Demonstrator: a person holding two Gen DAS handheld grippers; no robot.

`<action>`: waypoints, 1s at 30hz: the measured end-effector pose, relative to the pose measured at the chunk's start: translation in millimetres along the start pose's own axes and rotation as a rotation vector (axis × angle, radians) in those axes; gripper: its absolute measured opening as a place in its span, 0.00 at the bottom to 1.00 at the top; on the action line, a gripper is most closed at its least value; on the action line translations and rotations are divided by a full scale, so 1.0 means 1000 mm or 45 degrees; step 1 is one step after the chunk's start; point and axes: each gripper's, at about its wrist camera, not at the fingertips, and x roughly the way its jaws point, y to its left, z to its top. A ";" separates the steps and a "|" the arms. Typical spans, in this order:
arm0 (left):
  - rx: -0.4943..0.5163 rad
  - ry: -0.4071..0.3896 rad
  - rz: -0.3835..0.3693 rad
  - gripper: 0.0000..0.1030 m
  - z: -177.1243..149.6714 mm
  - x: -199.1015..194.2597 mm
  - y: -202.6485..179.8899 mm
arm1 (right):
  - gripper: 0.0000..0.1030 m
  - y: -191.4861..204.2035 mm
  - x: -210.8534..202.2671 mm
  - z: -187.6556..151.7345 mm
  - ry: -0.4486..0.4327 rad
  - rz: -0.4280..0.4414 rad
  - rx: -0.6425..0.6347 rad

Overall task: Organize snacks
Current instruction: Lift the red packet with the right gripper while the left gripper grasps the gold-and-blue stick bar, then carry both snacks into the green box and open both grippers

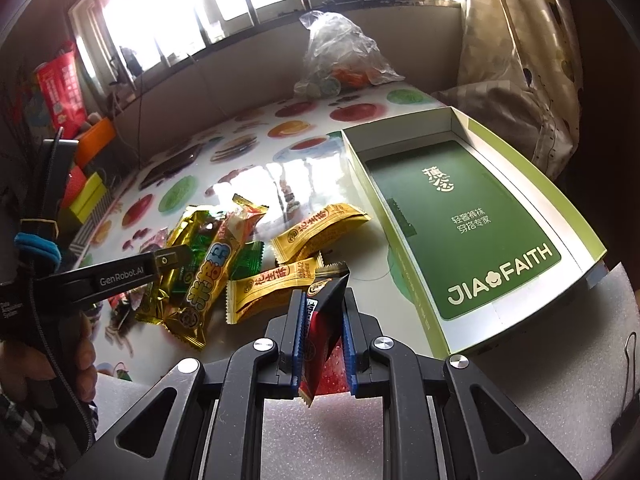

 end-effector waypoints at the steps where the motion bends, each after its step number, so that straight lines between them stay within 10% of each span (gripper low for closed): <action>1: 0.003 -0.009 -0.001 0.23 0.000 -0.003 -0.001 | 0.15 0.000 0.000 0.000 -0.002 0.003 0.001; 30: 0.153 -0.118 -0.266 0.23 0.029 -0.044 -0.100 | 0.15 -0.047 -0.042 0.044 -0.173 -0.049 0.080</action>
